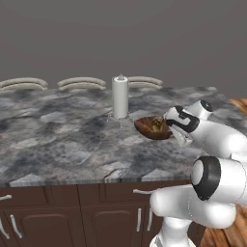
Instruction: Pick up the heated bread from the toaster oven and place it in the bowl. Then move the bread bowl to the dining counter.
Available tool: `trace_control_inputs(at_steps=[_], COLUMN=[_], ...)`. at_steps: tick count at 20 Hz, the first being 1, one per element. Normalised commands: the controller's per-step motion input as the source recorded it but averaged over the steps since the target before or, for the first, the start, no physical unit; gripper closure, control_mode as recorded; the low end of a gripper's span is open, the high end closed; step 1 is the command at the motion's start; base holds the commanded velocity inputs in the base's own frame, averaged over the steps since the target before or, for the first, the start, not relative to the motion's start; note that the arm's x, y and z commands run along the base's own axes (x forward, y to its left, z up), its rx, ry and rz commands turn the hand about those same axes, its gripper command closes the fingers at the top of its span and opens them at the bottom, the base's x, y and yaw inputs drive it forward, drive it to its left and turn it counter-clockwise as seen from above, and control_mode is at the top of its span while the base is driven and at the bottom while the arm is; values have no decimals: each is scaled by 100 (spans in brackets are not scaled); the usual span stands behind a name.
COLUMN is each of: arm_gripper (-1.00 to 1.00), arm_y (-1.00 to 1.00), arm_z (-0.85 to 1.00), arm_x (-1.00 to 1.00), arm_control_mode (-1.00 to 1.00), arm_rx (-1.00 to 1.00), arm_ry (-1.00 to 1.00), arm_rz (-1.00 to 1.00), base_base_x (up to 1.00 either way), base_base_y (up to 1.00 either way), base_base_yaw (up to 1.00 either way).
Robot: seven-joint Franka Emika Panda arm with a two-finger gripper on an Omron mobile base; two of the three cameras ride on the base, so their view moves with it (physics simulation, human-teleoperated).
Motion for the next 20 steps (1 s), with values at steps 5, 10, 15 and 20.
trace_control_inputs(at_steps=[5,10,15,20], arm_gripper=[100,100,100,-100], arm_y=[27,17,0,0], arm_z=[-61,-51,-26,23], arm_x=[75,63,26,1], arm_control_mode=[-100,-100,-100,-100], arm_rx=[-11,-13,-12,-3], arm_ry=[0,1,9,3], arm_rz=[7,5,3,1], base_base_x=[0,0,0,0], base_base_y=[0,0,0,0], base_base_yaw=[0,0,0,0])
